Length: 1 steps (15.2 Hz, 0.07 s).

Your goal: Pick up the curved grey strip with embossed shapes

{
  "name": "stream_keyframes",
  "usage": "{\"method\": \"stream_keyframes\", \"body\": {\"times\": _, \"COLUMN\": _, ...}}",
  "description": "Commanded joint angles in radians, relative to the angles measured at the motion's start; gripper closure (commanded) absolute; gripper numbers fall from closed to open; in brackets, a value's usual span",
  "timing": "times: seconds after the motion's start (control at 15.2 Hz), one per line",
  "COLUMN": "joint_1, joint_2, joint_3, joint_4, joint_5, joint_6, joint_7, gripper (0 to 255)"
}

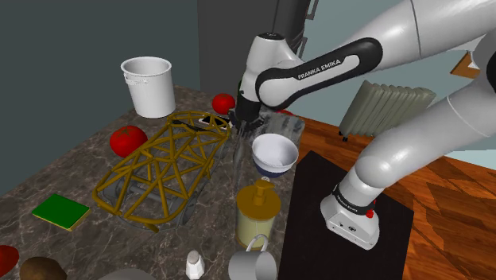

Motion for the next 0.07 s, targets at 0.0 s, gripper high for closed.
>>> {"method": "stream_keyframes", "body": {"times": 0.0, "joint_1": 0.0, "joint_2": -0.005, "joint_3": -0.002, "joint_4": 0.005, "joint_5": 0.0, "joint_6": -0.009, "joint_7": -0.001, "gripper": 255}}
